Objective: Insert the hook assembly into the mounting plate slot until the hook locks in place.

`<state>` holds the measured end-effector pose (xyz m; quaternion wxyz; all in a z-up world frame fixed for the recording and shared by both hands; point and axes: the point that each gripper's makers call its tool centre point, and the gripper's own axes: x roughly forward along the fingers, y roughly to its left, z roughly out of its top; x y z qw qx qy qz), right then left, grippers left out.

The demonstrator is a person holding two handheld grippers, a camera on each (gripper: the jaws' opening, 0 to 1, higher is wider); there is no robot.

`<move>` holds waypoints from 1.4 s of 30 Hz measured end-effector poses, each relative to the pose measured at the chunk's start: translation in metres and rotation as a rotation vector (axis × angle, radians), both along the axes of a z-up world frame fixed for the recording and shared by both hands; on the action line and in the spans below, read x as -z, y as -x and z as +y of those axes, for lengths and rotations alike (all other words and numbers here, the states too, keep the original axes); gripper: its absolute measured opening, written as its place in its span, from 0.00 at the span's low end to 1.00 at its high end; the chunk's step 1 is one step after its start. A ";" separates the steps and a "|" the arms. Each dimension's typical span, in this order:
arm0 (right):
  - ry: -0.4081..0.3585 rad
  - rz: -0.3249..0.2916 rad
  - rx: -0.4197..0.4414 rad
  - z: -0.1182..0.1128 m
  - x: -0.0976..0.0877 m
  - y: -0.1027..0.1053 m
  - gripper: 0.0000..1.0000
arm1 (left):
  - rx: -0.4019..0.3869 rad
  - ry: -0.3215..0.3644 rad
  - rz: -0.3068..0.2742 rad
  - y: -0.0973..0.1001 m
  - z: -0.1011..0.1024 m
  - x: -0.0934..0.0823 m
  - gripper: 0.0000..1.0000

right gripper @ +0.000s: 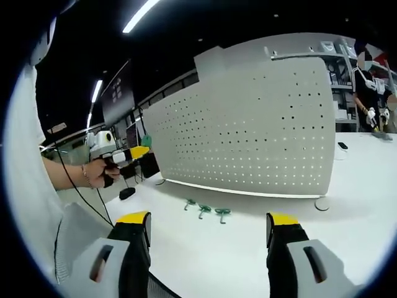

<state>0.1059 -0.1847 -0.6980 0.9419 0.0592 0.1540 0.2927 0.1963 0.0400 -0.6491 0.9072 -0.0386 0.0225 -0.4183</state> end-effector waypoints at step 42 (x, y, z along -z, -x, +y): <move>-0.125 -0.176 -0.157 0.089 -0.047 -0.035 0.54 | -0.002 -0.032 0.025 0.004 -0.023 0.012 0.02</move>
